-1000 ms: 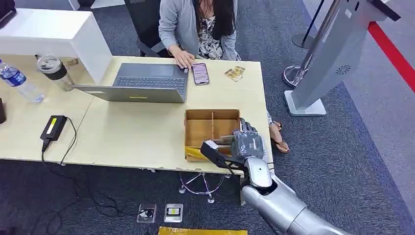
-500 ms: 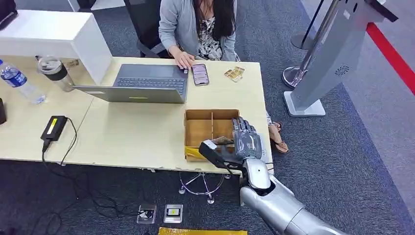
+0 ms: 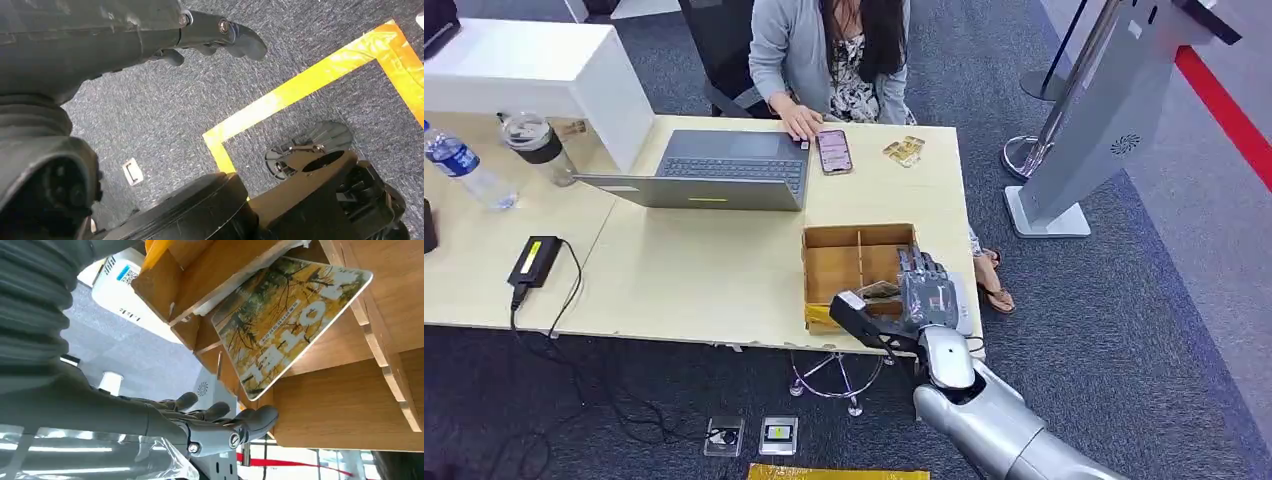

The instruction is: Pass the card to the sensor for recognition and then transmit it.

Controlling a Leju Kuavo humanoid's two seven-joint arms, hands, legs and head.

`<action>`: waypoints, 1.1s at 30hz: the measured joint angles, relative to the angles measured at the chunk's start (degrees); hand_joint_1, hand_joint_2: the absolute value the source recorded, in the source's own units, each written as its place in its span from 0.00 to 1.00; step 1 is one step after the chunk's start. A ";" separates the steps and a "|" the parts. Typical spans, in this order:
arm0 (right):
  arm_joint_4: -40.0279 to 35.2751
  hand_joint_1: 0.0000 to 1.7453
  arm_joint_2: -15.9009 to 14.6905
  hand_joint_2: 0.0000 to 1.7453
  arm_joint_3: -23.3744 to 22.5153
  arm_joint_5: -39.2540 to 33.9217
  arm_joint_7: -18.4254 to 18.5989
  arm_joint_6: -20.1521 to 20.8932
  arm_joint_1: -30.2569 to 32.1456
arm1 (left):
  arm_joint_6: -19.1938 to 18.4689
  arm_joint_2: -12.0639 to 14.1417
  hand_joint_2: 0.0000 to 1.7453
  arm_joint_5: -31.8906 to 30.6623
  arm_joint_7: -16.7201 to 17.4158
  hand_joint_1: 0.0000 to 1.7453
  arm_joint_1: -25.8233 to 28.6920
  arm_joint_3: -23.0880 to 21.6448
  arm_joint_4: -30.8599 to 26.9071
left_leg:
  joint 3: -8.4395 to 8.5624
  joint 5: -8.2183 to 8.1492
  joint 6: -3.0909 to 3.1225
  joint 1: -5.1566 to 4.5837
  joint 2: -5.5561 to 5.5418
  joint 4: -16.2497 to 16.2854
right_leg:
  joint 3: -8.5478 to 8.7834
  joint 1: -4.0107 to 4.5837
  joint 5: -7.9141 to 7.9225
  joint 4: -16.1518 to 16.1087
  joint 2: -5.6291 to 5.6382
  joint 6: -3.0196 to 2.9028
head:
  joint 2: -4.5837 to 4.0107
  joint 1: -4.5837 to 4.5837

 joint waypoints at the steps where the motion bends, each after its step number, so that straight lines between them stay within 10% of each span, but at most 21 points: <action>1: -0.04 0.00 -0.02 1.00 0.00 0.00 0.02 0.04 0.01 | 0.00 0.00 0.00 -0.13 0.00 0.00 0.00 0.00 0.00 | 0.00 0.00 0.00 0.00 0.00 0.00 | 0.00 0.00 0.00 0.00 0.00 0.00 | 0.00 0.00; 33: -15.41 0.00 -4.72 1.00 -1.46 5.05 3.85 8.96 -1.63 | -1.86 0.00 0.00 -2.73 0.00 0.00 -0.71 0.00 0.00 | -0.01 0.00 0.00 0.00 0.01 0.01 | -0.04 0.00 0.00 0.00 0.02 0.00 | 0.00 -0.02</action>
